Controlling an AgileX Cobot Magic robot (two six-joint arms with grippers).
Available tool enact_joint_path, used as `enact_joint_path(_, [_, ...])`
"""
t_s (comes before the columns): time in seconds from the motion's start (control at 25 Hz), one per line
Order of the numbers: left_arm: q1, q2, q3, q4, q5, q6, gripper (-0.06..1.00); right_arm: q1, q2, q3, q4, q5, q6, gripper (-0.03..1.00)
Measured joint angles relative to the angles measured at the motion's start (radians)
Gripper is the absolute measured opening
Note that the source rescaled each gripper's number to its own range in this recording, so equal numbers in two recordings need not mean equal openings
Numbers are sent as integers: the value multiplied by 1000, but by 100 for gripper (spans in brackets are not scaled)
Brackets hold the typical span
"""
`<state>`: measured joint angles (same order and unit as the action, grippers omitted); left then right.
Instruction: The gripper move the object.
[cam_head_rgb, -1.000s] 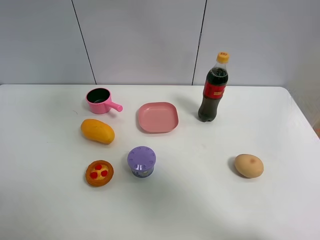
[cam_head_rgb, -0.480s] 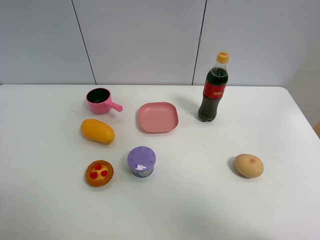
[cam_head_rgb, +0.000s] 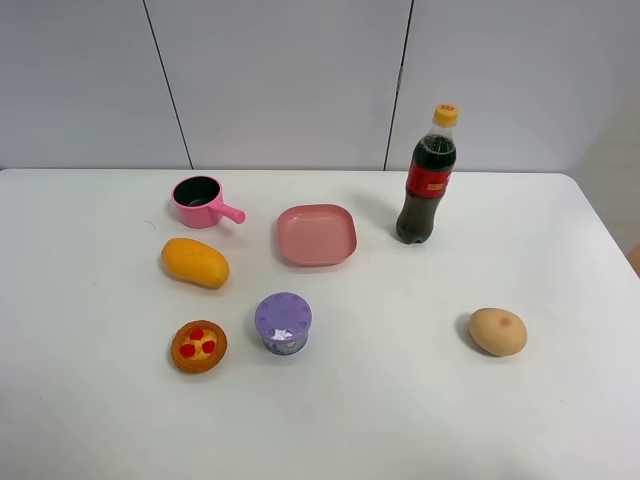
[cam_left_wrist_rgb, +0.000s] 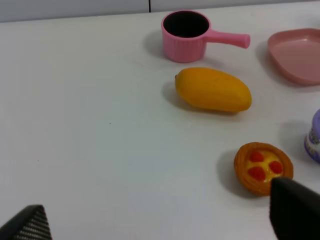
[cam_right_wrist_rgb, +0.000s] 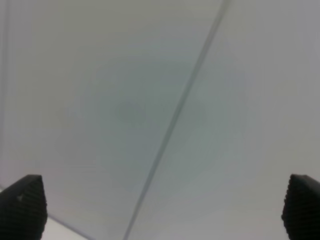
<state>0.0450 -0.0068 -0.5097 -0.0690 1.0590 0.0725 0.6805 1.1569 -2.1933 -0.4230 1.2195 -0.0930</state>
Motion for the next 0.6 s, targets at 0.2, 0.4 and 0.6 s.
enact_joint_path(0.2, [0,0,0,0,0,0,100,-309,-137,134,181,-2,-44,100])
enact_joint_path(0.4, [0,0,0,0,0,0,100,-556,-372,479,283,-2,-61,100])
enact_joint_path(0.6, [0,0,0,0,0,0,100,-693,-627,858,351,-59,-24,100])
